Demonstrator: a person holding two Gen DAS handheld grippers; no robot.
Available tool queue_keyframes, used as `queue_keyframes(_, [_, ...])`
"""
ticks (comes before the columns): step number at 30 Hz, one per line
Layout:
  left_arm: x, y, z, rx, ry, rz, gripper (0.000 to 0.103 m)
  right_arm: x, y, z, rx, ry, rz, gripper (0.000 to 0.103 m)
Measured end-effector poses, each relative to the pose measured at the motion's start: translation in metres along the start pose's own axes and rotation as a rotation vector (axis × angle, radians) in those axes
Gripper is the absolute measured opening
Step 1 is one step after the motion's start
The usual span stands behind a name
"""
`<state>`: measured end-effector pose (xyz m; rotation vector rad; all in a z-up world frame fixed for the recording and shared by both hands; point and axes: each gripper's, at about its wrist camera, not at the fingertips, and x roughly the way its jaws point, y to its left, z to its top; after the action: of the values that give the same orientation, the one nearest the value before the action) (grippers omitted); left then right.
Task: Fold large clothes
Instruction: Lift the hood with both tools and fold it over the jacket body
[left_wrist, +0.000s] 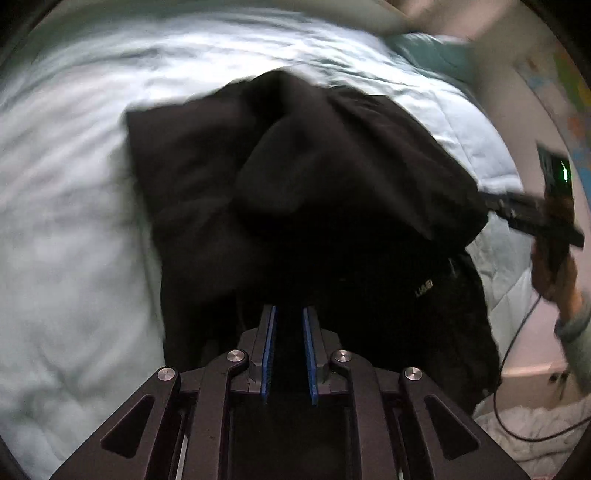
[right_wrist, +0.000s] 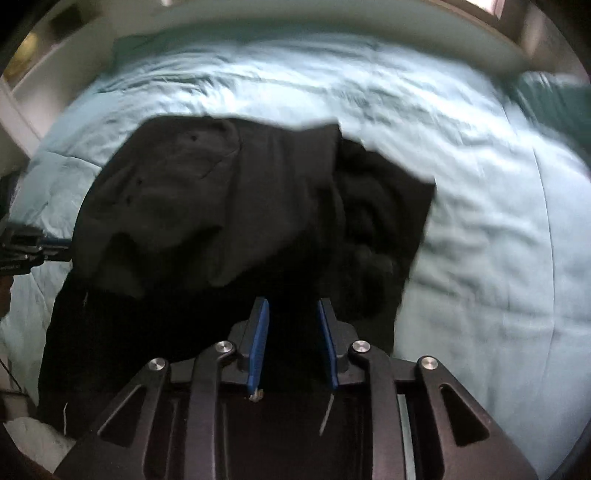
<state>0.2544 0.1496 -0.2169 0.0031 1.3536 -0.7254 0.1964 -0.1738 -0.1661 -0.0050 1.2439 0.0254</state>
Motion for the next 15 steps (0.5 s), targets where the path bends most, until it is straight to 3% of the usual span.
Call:
queue_keyframes(3, [-0.025, 0.007, 0.005, -0.070, -0.074, 0.002, 0.016, -0.015, -0.005, -0.002, 0.053, -0.006, 0.025, 0.033])
queue_keyframes(5, [-0.042, 0.002, 0.020, -0.076, -0.141, -0.012, 0.016, -0.030, -0.002, 0.011, 0.076, -0.052, 0.055, 0.056])
queue_keyframes(6, [-0.050, -0.003, 0.034, -0.069, -0.170, -0.027, 0.017, -0.039, -0.003, 0.017, 0.078, -0.083, 0.066, 0.058])
queue_keyframes(9, [-0.060, -0.031, 0.069, -0.020, -0.220, -0.074, 0.023, -0.059, 0.000, 0.042, 0.085, -0.158, 0.121, 0.059])
queue_keyframes(11, [-0.059, -0.046, 0.092, -0.006, -0.245, -0.103, 0.037, -0.062, 0.012, 0.059, 0.091, -0.176, 0.153, 0.059])
queue_keyframes(13, [-0.044, -0.061, 0.107, 0.008, -0.236, -0.131, 0.052, -0.050, 0.029, 0.078, 0.095, -0.159, 0.163, 0.059])
queue_keyframes(15, [-0.016, -0.065, 0.121, 0.006, -0.186, -0.145, 0.052, -0.027, 0.042, 0.085, 0.105, -0.098, 0.147, 0.059])
